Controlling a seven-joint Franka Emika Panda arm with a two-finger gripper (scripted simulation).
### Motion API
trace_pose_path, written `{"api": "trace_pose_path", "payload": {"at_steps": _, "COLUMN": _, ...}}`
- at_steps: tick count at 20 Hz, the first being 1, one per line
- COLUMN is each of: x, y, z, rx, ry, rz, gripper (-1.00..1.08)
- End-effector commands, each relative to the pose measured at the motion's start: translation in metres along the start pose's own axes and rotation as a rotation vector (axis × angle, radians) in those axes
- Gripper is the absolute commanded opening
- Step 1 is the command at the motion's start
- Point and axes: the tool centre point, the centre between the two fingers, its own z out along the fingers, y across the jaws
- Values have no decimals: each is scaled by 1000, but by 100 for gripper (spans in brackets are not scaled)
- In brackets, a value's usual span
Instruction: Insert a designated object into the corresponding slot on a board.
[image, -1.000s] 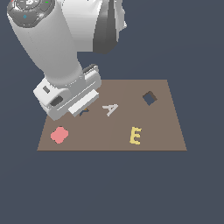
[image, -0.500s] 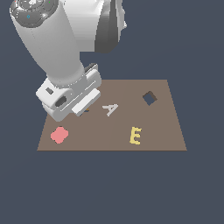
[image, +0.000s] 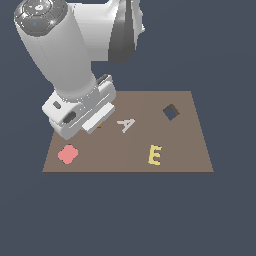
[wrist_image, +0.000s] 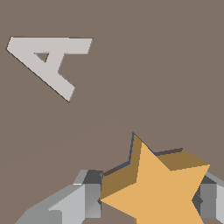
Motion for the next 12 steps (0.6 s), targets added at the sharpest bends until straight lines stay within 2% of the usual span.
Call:
{"api": "trace_pose_path", "payload": {"at_steps": 1, "x": 0, "y": 0, "z": 4, "rx": 0, "ry": 0, "rz": 1, "gripper": -100}}
{"api": "trace_pose_path", "payload": {"at_steps": 2, "x": 0, "y": 0, "z": 5, "rx": 0, "ry": 0, "rz": 1, "gripper": -100}}
{"api": "trace_pose_path", "payload": {"at_steps": 3, "x": 0, "y": 0, "z": 5, "rx": 0, "ry": 0, "rz": 1, "gripper": 100}}
{"api": "trace_pose_path", "payload": {"at_steps": 12, "x": 0, "y": 0, "z": 5, "rx": 0, "ry": 0, "rz": 1, "gripper": 100}}
